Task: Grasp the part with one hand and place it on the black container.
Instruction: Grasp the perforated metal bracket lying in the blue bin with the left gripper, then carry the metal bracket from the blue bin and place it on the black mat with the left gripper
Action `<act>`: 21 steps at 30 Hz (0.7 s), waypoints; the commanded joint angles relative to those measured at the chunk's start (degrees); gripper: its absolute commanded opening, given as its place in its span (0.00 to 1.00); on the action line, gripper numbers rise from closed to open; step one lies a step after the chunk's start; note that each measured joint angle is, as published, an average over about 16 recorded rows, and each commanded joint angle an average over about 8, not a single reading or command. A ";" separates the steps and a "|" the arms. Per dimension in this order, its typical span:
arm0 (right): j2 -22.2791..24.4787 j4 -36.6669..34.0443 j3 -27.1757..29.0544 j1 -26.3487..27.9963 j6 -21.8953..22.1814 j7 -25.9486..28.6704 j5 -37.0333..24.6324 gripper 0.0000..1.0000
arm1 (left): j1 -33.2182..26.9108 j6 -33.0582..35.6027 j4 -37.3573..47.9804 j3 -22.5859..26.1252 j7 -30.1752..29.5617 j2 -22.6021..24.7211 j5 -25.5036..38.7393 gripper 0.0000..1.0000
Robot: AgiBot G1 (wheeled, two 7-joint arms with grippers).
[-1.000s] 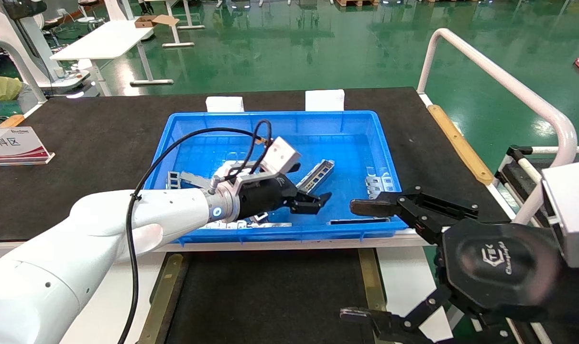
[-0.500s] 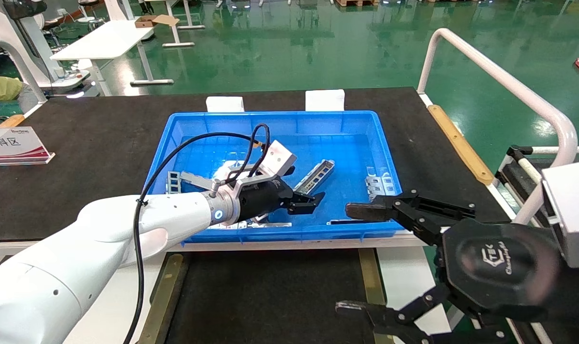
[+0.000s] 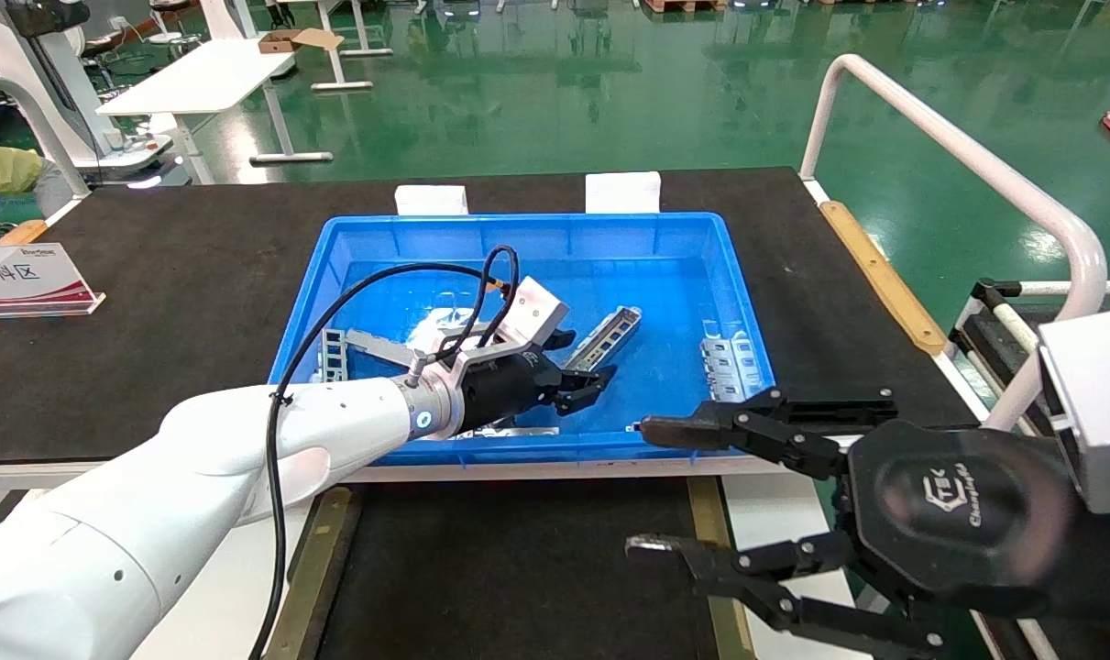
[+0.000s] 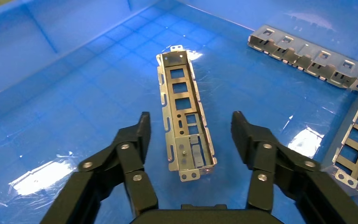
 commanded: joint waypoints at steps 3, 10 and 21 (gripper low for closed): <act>0.00 0.00 -0.01 0.00 0.00 0.00 0.01 0.00 | 0.20 -0.36 0.12 1.14 0.30 -0.02 -1.34 0.00; 0.01 0.00 -0.02 0.01 0.01 -0.01 0.02 0.00 | 0.21 -0.65 0.07 2.86 1.04 -0.02 -3.44 0.00; 0.02 0.00 -0.05 0.01 0.02 -0.02 0.03 0.00 | -1.79 1.05 -1.48 3.19 3.72 -0.21 -8.31 0.00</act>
